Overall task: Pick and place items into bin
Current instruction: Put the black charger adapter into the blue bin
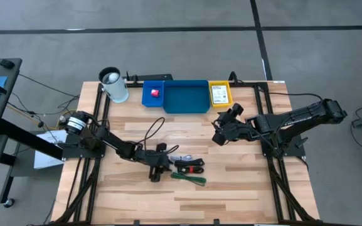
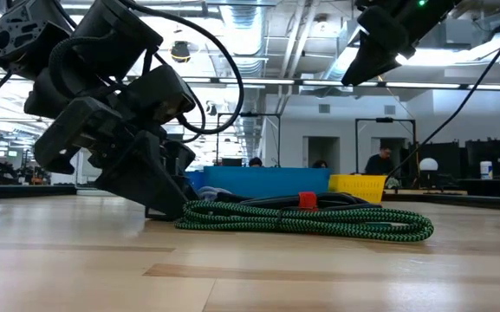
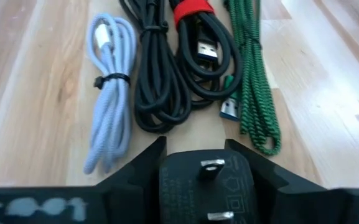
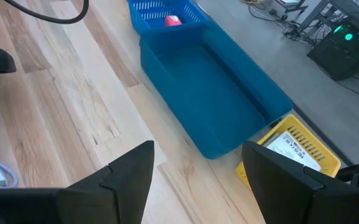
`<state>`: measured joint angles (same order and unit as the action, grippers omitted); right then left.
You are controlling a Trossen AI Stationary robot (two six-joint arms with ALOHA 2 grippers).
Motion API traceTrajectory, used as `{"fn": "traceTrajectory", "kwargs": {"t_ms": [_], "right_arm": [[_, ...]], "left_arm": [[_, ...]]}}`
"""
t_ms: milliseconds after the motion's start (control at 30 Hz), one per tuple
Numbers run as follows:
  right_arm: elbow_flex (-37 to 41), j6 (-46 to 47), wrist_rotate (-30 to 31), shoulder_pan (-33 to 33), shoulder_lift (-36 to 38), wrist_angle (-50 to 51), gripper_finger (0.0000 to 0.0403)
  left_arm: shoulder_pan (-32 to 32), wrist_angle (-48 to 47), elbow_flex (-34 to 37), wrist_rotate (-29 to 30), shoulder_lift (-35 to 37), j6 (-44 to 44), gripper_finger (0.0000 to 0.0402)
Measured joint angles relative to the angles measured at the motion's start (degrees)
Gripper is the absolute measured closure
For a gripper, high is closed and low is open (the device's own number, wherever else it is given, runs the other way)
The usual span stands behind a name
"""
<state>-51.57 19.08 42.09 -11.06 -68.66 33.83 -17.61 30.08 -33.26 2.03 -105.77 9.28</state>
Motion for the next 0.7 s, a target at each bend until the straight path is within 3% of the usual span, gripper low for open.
{"fn": "traceTrajectory", "kwargs": {"t_ms": [367, 467, 700], "right_arm": [[0.00, -1.57, 1.73, 1.57, 0.00, -3.18, 0.0163], [0.00, -4.06, 1.73, 2.90, 0.00, -5.90, 0.0163], [0.00, -7.48, 1.53, 5.58, 0.00, -9.70, 0.0163]], "left_arm": [[-0.22, -12.57, 0.11, -0.46, 7.36, -5.12, 0.0257], [-0.06, -17.36, 0.31, 1.29, 10.32, -5.46, 0.0274], [1.48, -28.70, 0.59, 9.61, 18.23, -5.53, 0.0271]]}}
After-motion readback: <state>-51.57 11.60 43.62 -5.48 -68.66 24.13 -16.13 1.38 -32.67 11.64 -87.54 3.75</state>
